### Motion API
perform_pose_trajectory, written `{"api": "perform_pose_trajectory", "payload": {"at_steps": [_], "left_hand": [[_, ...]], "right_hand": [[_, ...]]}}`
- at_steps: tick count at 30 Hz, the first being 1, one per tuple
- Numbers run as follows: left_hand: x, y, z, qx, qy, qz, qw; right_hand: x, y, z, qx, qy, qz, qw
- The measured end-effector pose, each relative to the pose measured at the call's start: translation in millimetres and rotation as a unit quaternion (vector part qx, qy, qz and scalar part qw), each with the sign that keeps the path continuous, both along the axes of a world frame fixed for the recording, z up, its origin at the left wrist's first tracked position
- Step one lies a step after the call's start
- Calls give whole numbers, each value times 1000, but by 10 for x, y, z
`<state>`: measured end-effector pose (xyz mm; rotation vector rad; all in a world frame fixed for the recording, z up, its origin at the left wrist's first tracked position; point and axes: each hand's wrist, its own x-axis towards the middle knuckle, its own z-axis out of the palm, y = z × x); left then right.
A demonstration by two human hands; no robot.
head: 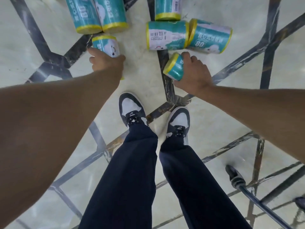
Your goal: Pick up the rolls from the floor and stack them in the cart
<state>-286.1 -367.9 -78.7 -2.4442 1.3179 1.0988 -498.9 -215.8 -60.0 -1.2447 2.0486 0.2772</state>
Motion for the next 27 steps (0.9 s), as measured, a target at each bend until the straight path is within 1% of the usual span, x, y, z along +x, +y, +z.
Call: {"api": "perform_pose_trajectory", "payload": {"at_steps": [2,5,8,11,13,15,19,23,27], "left_hand": [[-47,88,279,16,25,-30,999],[-196,249,925,34,47,-62,996],[-372,397,1817,44,69,-82,993],[-506,516,2863,40,87,-102,990],[-571,601,3653,36,96,-108,989],[-593,694,4477,13,121,-107,987],[-543,963,5941,-27,162,-78,983],[-471,1337,6970,-64,191,-79,976],[-384,1857,7618,-112,206,-117,965]], "right_hand": [[40,12,320,-6,-47,-98,994],[93,10,979,-32,-111,-225,968],[57,-4,1844,-70,-141,-308,938],[-6,2,2917,-105,-153,-365,912],[-56,50,3682,-123,-164,-394,896],[-115,139,4469,-146,-171,-414,882],[-201,478,5859,-180,-183,-443,859],[-93,985,6821,-206,-194,-468,837],[93,1603,7411,-217,-195,-495,818]]}}
